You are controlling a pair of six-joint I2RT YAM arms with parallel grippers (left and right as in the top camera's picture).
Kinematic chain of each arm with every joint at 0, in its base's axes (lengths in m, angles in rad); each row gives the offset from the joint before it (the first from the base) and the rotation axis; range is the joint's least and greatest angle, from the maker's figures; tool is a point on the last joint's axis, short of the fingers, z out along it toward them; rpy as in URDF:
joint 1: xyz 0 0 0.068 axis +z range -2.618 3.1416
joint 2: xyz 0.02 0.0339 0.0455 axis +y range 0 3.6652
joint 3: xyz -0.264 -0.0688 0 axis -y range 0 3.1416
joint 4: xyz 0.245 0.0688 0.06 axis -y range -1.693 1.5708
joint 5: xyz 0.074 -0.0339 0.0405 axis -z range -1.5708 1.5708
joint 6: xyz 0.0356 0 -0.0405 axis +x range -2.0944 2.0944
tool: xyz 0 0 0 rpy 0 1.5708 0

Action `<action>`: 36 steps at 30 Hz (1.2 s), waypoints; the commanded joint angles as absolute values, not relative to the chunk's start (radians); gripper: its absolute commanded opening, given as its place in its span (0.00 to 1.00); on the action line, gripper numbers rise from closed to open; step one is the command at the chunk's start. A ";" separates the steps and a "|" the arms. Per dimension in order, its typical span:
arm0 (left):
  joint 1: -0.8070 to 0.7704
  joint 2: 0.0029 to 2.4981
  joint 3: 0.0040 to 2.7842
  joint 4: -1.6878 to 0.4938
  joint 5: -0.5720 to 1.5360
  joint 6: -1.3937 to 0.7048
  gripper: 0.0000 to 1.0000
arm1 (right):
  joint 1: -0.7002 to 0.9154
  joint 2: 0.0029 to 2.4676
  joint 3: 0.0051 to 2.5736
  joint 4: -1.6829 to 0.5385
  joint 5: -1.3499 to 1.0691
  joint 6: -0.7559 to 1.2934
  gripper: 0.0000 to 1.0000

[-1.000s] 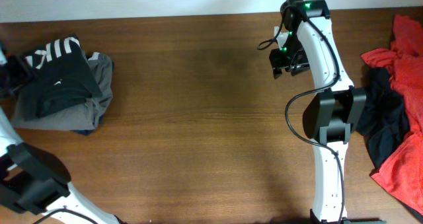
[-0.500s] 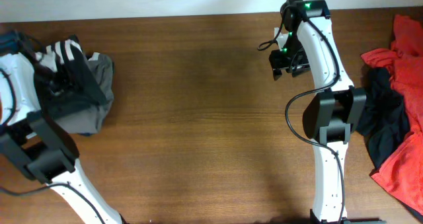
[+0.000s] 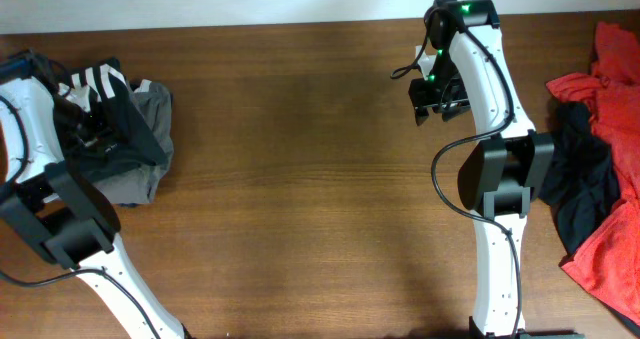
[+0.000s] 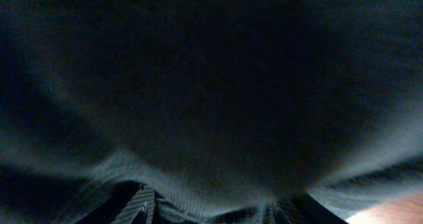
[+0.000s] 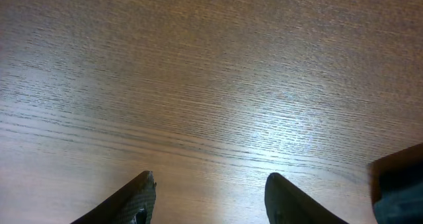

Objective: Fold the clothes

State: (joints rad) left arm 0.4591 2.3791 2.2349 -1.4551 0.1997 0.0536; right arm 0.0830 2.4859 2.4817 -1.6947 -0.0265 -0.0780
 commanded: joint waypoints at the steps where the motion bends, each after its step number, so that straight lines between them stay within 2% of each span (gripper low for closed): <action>1: 0.449 2.268 2.349 -1.445 0.236 0.070 0.59 | 0.083 2.435 2.507 -1.699 -0.038 -0.071 0.58; 4: 0.427 2.212 2.383 -1.427 0.266 0.070 0.67 | 0.083 2.422 2.557 -1.695 -0.065 -0.071 0.59; 5: 0.418 2.197 2.387 -1.415 0.267 0.070 0.70 | 0.083 2.419 2.580 -1.694 -0.076 -0.070 0.63; 6: 0.405 2.179 2.387 -1.401 0.267 0.070 0.75 | 0.083 2.418 2.613 -1.694 -0.094 -0.071 0.70; 8: 0.381 2.160 2.387 -1.377 0.267 0.070 0.80 | 0.077 2.418 2.682 -1.695 -0.134 -0.070 0.94; 9: 0.364 2.154 2.387 -1.369 0.267 0.070 0.85 | 0.073 2.418 2.714 -1.695 -0.159 -0.070 0.99; 13: 0.285 2.150 2.387 -1.369 0.266 0.086 0.99 | 0.041 2.418 2.835 -1.694 -0.290 -0.070 0.99; 18: 0.177 2.150 2.387 -1.434 0.234 0.110 0.99 | -0.031 2.415 2.894 -1.699 -0.330 -0.027 0.99; 22: 0.144 2.150 2.387 -1.538 0.221 0.110 0.99 | -0.065 2.391 2.894 -1.699 -0.329 0.062 0.99; 27: 0.138 2.150 2.386 -1.688 0.221 0.102 0.99 | -0.075 2.317 2.885 -1.699 -0.329 0.062 0.99; 31: 0.135 2.130 2.365 -1.688 0.221 0.076 0.99 | -0.074 2.255 2.815 -1.699 -0.324 0.062 0.99; 36: 0.120 2.058 2.267 -1.688 0.219 0.069 0.99 | -0.073 2.119 2.496 -1.699 -0.218 0.048 0.99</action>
